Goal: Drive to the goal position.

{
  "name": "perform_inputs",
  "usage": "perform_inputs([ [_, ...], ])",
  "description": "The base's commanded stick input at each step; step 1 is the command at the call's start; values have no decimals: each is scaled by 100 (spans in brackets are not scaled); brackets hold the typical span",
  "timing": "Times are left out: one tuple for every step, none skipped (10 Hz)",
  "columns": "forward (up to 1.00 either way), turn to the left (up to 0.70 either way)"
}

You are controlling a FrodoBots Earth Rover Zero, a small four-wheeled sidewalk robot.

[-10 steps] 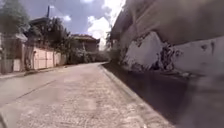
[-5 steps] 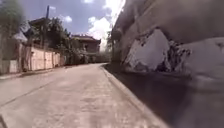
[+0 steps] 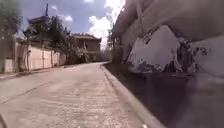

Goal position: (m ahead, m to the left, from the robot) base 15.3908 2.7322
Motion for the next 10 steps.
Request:
perform_inputs([
  [85,2],
  [85,2],
  [85,2],
  [85,2],
  [85,2],
  [85,3],
  [85,3],
  [85,7],
  [85,17],
  [85,29],
])
